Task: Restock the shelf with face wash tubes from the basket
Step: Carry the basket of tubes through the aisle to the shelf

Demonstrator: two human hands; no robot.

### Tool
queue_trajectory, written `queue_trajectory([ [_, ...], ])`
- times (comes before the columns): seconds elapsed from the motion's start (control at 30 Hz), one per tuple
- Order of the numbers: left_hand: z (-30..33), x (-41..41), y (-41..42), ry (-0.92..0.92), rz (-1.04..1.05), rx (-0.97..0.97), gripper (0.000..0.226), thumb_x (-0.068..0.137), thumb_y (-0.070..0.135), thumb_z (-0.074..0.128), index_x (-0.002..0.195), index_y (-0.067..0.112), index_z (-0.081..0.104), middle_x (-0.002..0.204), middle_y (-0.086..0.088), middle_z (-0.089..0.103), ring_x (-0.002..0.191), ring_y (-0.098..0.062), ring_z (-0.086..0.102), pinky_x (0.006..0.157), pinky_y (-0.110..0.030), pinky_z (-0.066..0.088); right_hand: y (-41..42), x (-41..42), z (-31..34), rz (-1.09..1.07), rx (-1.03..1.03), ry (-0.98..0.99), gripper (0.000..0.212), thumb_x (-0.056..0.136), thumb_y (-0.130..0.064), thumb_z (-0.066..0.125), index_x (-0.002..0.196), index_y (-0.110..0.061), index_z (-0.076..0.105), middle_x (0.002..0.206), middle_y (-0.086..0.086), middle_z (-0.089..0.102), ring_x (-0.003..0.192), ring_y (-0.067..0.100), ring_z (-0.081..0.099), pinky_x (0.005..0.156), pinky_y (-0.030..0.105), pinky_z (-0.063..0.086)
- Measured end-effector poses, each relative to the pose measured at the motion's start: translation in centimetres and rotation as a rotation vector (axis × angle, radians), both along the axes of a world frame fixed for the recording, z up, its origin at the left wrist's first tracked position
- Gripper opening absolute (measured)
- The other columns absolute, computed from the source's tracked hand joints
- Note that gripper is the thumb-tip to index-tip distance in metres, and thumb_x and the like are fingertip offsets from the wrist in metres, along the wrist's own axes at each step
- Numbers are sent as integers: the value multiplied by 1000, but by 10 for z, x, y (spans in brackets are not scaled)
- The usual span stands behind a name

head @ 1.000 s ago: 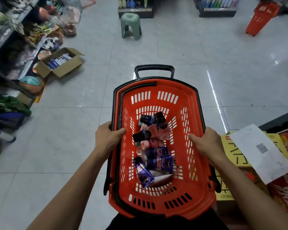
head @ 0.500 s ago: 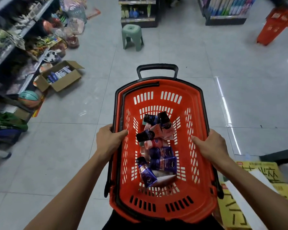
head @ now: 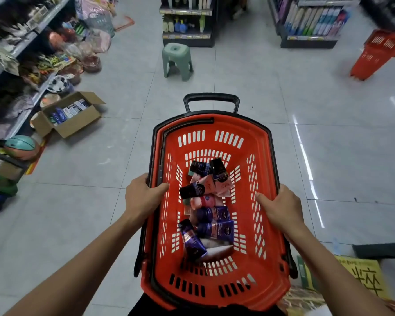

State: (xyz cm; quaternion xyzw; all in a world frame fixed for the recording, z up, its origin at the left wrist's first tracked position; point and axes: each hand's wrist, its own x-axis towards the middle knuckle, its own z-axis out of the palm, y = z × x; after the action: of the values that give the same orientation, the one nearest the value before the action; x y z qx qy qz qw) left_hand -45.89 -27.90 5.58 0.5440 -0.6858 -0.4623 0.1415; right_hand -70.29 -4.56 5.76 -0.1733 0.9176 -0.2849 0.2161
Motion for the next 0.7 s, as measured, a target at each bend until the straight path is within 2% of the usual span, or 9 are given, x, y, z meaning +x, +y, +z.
queue_trajectory([
  [0.23,-12,-60,-109,15,-22,30,44,87,51,78,116,22,63,95,9,76,77,-15,78,81,-39,64,-106,-56,-3,-19,45,10,57,88,-51,70,123,-9,55,115,10,68,82,20,62,79,37,54],
  [0.43,9,-120,-212,24,-41,7,38,87,49,78,111,24,61,90,14,72,77,-13,75,76,-32,60,-203,-100,10,-73,34,11,61,87,-54,70,127,-10,54,118,10,68,95,29,69,84,42,55],
  [0.6,16,-158,-275,44,-56,-12,37,86,51,78,110,27,63,93,9,75,79,-15,77,79,-38,63,-263,-137,17,-80,13,32,59,89,-54,68,128,-12,54,118,8,68,84,21,63,78,36,52],
  [0.7,15,-181,-300,45,-61,-8,42,81,56,76,110,29,64,94,8,77,78,-15,78,80,-43,64,-286,-160,16,-92,11,35,58,89,-54,67,128,-13,54,119,8,68,86,22,65,81,39,54],
])
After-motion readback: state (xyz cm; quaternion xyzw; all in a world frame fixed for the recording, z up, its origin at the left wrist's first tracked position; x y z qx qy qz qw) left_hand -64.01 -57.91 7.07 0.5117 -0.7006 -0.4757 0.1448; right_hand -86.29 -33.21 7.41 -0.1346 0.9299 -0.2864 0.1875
